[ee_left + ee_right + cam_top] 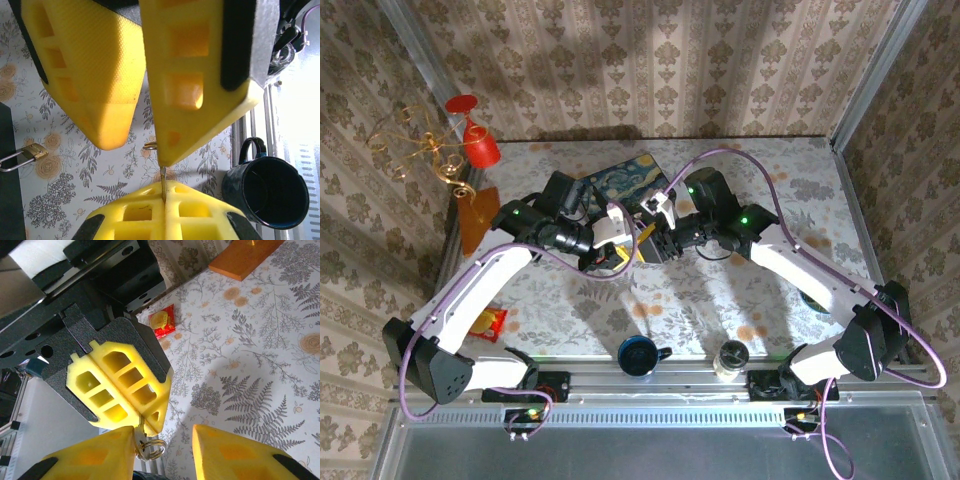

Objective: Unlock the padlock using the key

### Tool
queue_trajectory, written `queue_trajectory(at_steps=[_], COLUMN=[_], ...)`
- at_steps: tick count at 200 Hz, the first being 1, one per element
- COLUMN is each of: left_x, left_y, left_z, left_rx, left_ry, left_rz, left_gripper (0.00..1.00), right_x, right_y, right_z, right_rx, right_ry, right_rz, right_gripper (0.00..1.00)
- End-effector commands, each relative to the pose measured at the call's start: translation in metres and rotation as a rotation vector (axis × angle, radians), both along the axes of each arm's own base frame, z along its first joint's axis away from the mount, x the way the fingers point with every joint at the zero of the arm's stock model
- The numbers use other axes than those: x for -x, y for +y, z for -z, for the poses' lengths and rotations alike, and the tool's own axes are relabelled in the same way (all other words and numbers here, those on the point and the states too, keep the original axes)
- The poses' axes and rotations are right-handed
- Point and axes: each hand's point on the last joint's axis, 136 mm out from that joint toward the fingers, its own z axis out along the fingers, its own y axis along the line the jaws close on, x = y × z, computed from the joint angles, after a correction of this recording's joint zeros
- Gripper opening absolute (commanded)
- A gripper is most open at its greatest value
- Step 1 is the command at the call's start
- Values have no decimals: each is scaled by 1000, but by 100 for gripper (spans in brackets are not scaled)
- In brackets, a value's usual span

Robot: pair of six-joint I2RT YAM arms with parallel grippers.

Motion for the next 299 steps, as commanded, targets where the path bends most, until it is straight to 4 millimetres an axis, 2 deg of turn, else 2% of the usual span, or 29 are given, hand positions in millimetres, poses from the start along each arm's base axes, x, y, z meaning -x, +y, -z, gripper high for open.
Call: queue_trajectory(at_steps=[1, 32, 87, 122, 152, 177, 200, 229, 244, 246, 254, 299], left_x=[13, 14, 16, 16, 13, 9, 1, -14, -21, -21, -24, -35], left_y=[3, 3, 5, 5, 4, 3, 4, 7, 11, 12, 14, 22], left_z=[-2, -1, 1, 2, 0, -1, -3, -10, -17, -19, -23, -58], left_rx=[10, 8, -1, -4, 5, 8, 16, 55, 91, 96, 118, 334], left_ry=[6, 12, 24, 24, 11, -3, -29, -78, -107, -114, -133, -243], left_rz=[37, 39, 45, 44, 39, 25, -7, -76, -117, -123, -142, -254], left_gripper=[0, 0, 0, 0, 0, 0, 0, 0, 22, 26, 39, 53], right_x=[2, 2, 1, 2, 5, 6, 9, 10, 2, 3, 0, -27], right_y=[-1, 0, 1, 1, 3, 4, 6, 4, 2, -1, -5, -24], right_z=[-14, -13, -14, -14, -14, -13, -13, -18, -16, -24, -30, -48], right_rx=[-13, -16, -21, -23, -30, -36, -42, -64, -64, -77, -95, -224], right_ry=[-36, -31, -32, -30, -16, -8, 1, -24, -47, -66, -86, -81], right_rz=[-6, -8, -5, -11, -27, -41, -56, -50, -2, 6, 37, 224], right_gripper=[33, 29, 30, 25, 24, 18, 0, 0, 0, 0, 0, 0])
